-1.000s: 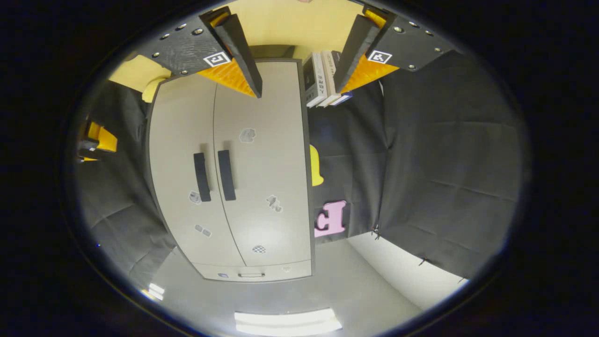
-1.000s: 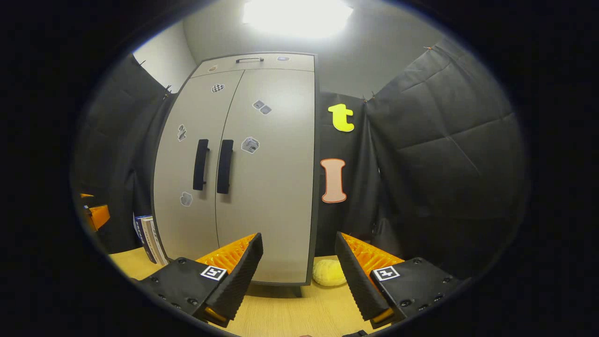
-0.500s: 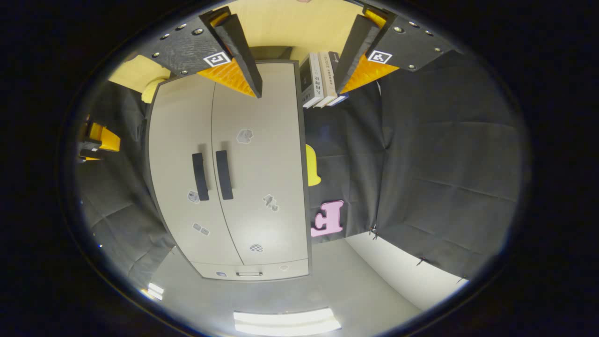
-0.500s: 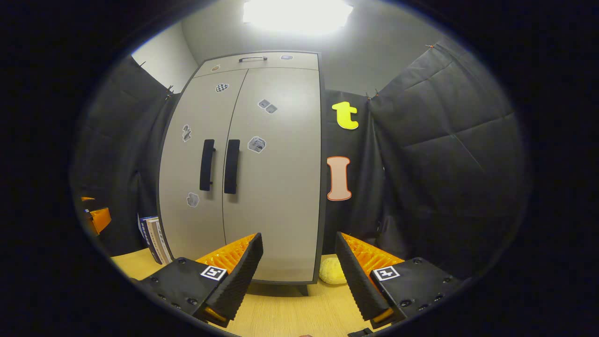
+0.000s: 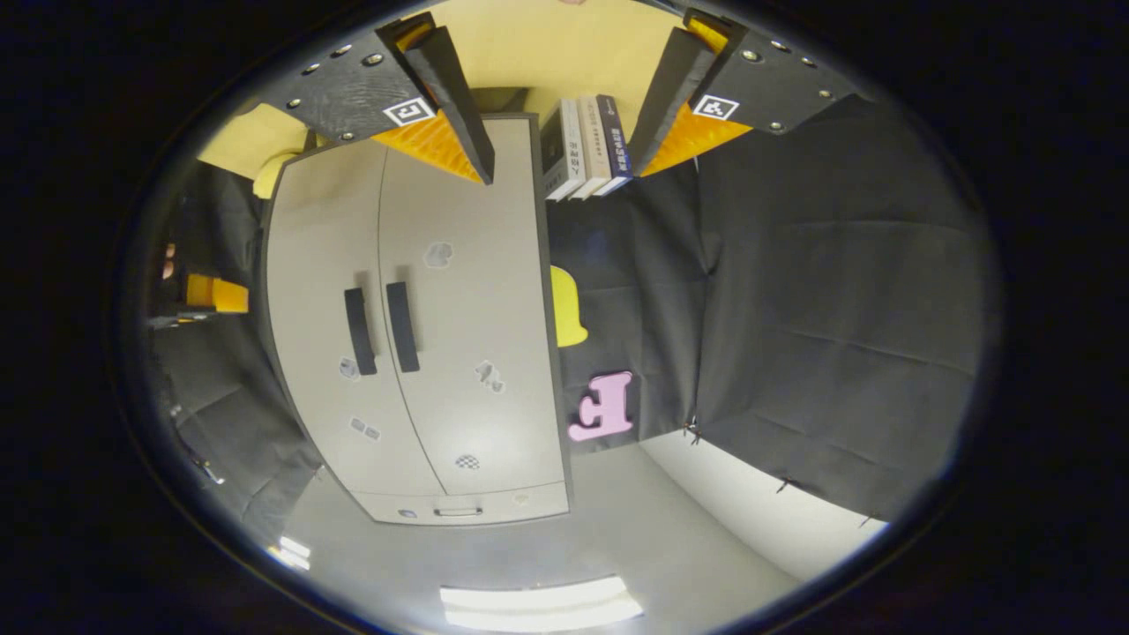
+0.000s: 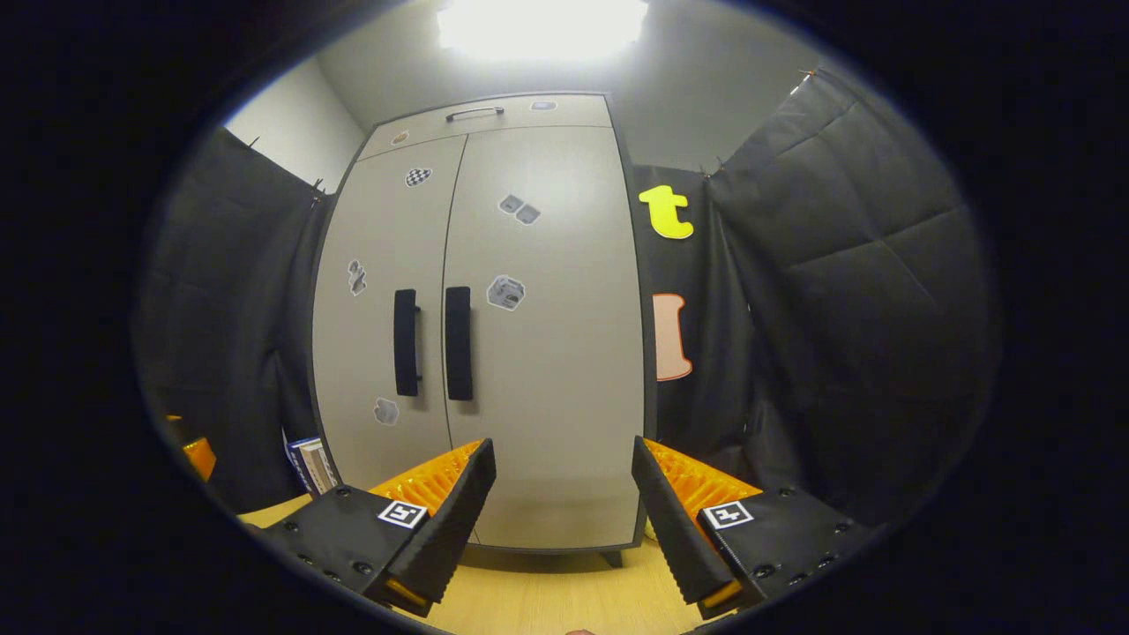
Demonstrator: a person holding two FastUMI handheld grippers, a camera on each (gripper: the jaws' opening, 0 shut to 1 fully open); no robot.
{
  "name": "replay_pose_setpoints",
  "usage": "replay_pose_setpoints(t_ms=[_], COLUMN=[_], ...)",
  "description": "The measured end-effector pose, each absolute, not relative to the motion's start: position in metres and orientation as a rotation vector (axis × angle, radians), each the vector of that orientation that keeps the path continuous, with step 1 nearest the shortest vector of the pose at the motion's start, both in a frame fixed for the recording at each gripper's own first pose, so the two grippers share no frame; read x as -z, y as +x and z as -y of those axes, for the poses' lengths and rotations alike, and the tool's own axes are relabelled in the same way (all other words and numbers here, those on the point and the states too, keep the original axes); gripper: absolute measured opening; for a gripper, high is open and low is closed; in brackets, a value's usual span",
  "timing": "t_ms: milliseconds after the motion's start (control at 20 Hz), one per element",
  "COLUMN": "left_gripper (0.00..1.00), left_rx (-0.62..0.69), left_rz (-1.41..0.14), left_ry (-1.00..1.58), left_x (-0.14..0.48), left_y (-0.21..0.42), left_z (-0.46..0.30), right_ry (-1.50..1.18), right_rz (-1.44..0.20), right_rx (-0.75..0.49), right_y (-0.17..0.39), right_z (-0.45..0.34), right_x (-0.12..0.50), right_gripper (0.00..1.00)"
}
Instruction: Open the right door of the double-door shoe cabinet with the right hand, and open the left door with the left hand.
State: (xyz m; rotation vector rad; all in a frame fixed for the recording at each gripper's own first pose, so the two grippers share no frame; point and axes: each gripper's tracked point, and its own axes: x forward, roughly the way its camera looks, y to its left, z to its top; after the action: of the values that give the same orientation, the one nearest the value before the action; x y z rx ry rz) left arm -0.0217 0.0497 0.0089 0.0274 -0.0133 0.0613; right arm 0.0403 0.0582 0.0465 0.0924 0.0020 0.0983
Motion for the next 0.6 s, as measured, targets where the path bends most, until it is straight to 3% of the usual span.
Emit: replay_pose_setpoints(t_ms=[600], left_gripper=[0.90], left_rx=[-0.143], left_rz=[-0.001], left_ry=[0.054], left_x=[-0.004], left_y=[-0.030], left_z=[-0.100], right_ry=[0.052], right_rz=[0.052], right_rx=[-0.204], right_y=[0.111], right_z=[-0.140], right_x=[-0.101], right_gripper=[0.96])
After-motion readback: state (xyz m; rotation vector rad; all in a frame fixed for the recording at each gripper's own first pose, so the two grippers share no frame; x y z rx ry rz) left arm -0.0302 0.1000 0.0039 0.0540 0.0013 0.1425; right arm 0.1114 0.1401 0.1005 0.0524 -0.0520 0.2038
